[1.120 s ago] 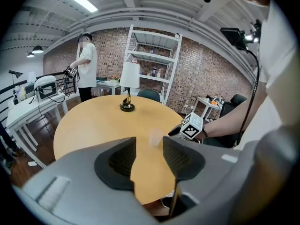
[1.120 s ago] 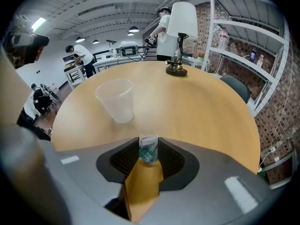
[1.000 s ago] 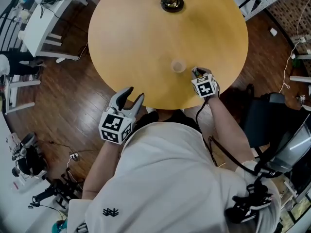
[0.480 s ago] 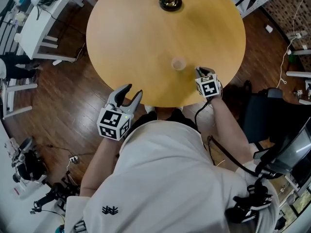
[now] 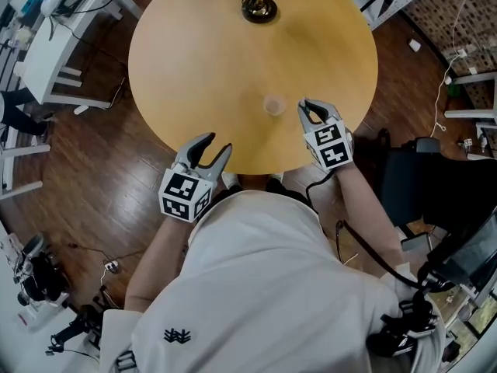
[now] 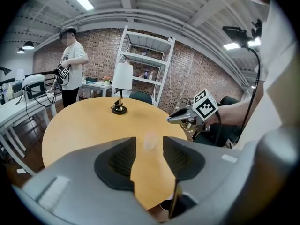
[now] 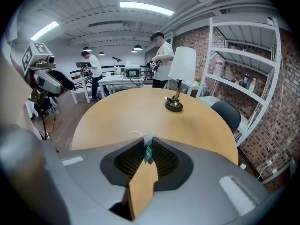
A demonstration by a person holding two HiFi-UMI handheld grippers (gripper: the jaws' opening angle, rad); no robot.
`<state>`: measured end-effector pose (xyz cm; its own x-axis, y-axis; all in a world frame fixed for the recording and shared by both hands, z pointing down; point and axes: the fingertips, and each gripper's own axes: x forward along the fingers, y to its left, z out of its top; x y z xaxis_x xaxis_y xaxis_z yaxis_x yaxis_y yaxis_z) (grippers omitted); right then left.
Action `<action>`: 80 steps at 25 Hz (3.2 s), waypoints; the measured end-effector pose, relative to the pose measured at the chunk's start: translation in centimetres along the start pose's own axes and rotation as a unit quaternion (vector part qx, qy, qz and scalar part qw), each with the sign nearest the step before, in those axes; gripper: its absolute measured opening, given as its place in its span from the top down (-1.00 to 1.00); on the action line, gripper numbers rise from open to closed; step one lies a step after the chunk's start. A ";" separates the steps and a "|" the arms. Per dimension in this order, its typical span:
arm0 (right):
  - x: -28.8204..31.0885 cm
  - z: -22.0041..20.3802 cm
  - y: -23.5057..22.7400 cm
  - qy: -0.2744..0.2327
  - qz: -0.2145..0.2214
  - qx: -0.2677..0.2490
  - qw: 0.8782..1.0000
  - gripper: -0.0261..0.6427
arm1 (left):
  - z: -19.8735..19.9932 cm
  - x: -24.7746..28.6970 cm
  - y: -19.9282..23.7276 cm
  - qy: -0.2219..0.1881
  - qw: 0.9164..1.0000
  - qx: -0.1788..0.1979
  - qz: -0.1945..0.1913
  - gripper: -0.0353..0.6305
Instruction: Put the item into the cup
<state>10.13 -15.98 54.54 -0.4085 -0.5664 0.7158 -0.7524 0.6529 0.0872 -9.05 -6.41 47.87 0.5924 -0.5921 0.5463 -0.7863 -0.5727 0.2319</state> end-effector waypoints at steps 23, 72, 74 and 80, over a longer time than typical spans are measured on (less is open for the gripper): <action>9.4 -1.2 4.8 0.072 0.100 -0.053 0.991 0.66 | -1.2 -2.4 3.9 0.008 0.997 -0.049 0.059 0.41; -17.3 -1.8 7.8 -0.091 -0.020 0.081 0.992 0.57 | -2.2 -5.5 -5.8 -0.022 0.999 0.039 -0.022 0.41; -19.1 -2.6 9.5 -0.096 -0.034 0.093 0.990 0.56 | -3.1 -7.1 -6.3 -0.027 0.998 0.041 -0.034 0.41; -22.1 -4.6 14.8 -0.102 -0.060 0.108 0.987 0.55 | -6.8 -10.6 -7.1 -0.032 0.997 0.042 -0.052 0.41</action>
<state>10.43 8.49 43.18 -0.3884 -0.7377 0.5522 -0.8857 0.4643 -0.0028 -10.99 7.81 45.93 0.6817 -0.5610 0.4697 -0.7047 -0.6760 0.2154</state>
